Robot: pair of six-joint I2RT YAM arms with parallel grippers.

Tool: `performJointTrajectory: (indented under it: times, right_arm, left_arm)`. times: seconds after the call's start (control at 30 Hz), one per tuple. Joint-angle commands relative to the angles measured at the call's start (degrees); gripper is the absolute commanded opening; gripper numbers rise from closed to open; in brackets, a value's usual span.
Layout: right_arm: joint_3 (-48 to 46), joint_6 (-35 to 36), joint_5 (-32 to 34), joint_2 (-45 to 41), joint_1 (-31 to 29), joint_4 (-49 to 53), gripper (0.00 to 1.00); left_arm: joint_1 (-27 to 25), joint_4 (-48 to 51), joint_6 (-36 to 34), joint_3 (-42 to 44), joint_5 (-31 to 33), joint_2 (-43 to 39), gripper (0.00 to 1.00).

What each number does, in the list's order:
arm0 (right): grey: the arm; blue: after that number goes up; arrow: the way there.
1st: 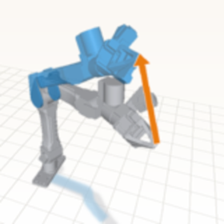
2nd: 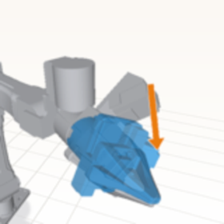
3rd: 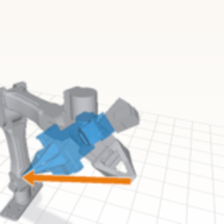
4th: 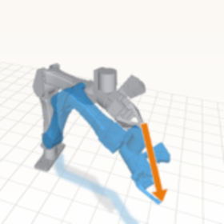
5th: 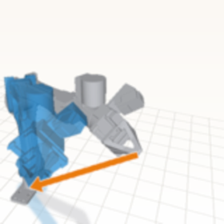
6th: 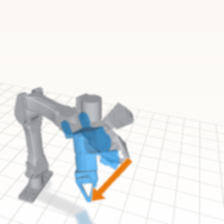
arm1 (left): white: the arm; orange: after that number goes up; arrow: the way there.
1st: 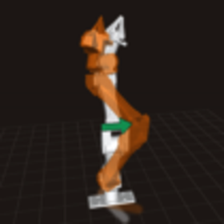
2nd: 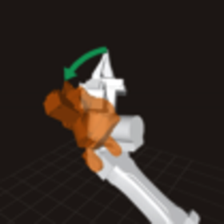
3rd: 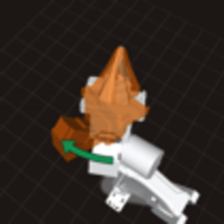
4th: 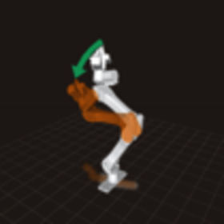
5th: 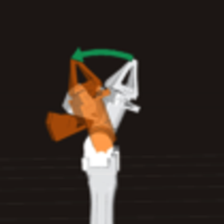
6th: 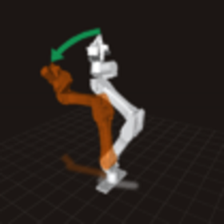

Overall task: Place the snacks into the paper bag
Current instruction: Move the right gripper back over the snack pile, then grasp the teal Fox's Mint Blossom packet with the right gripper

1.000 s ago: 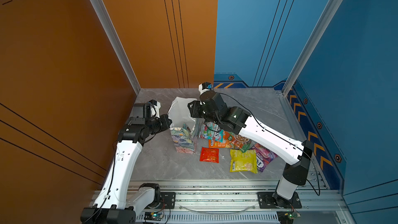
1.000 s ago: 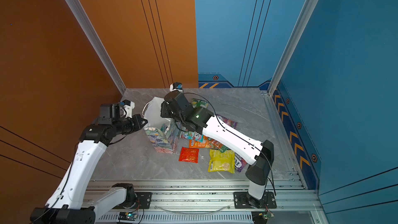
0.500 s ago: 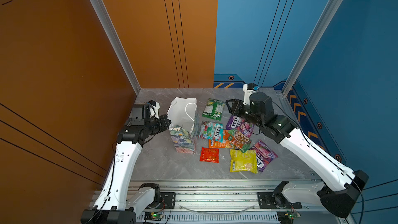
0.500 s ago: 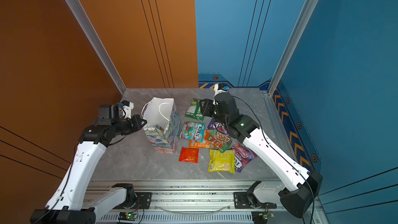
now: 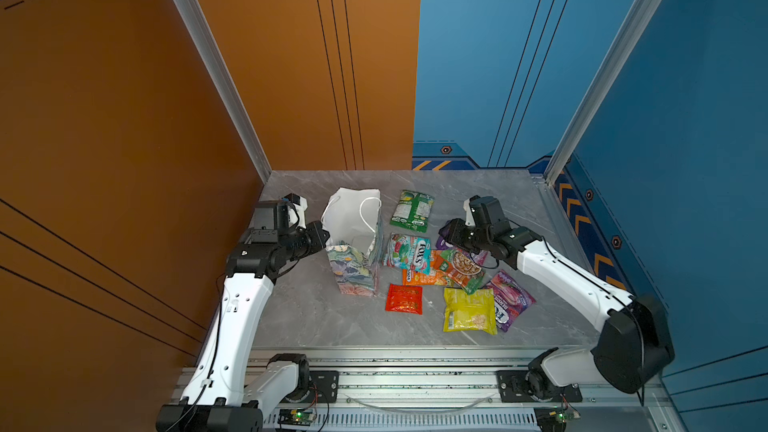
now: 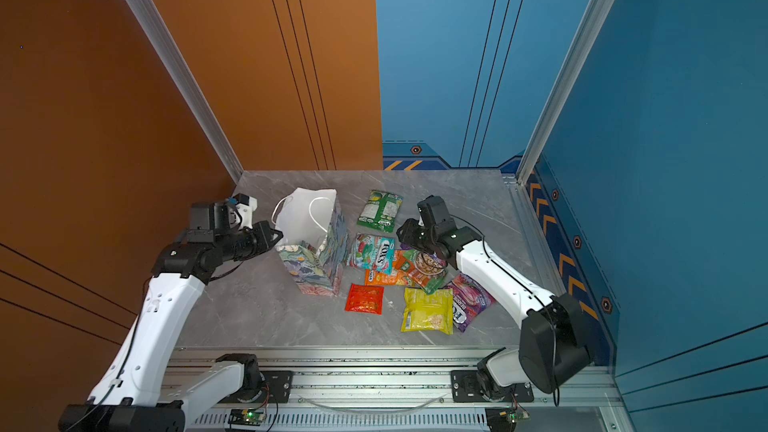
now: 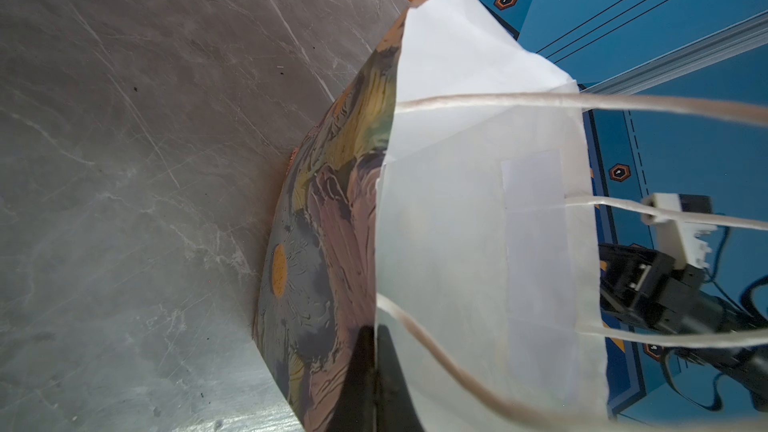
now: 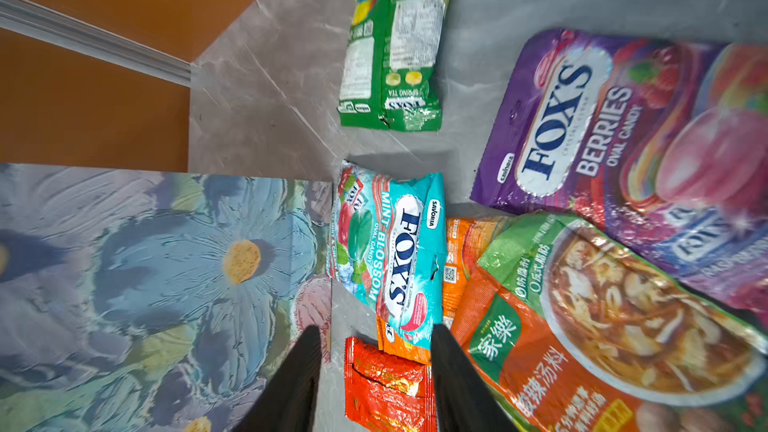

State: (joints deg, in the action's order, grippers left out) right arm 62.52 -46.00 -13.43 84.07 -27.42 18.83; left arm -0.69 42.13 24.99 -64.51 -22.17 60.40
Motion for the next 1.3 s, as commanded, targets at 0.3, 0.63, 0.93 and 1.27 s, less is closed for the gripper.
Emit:
performJointTrajectory:
  times: [0.3, 0.63, 0.93, 1.27]
  right_arm:
    - [2.71, -1.23, -6.84, 15.90, -0.61, -8.39, 0.47]
    - [5.11, -1.44, -2.86, 23.05, -1.05, -7.95, 0.51]
    - [3.14, -5.08, -6.25, 26.19, -1.76, -15.25, 0.52]
    - [1.73, -10.29, -11.46, 26.86, -1.67, -25.12, 0.41]
  left_arm:
    - [0.69, -0.61, 0.19, 0.86, -1.40, -0.28, 0.00]
    - [0.94, -0.56, 0.14, 0.98, -1.56, -0.64, 0.00]
    - [1.20, -0.56, 0.06, 1.09, -1.74, -0.49, 0.00]
    - [1.67, -0.58, -0.03, 1.18, -2.19, -0.58, 0.00]
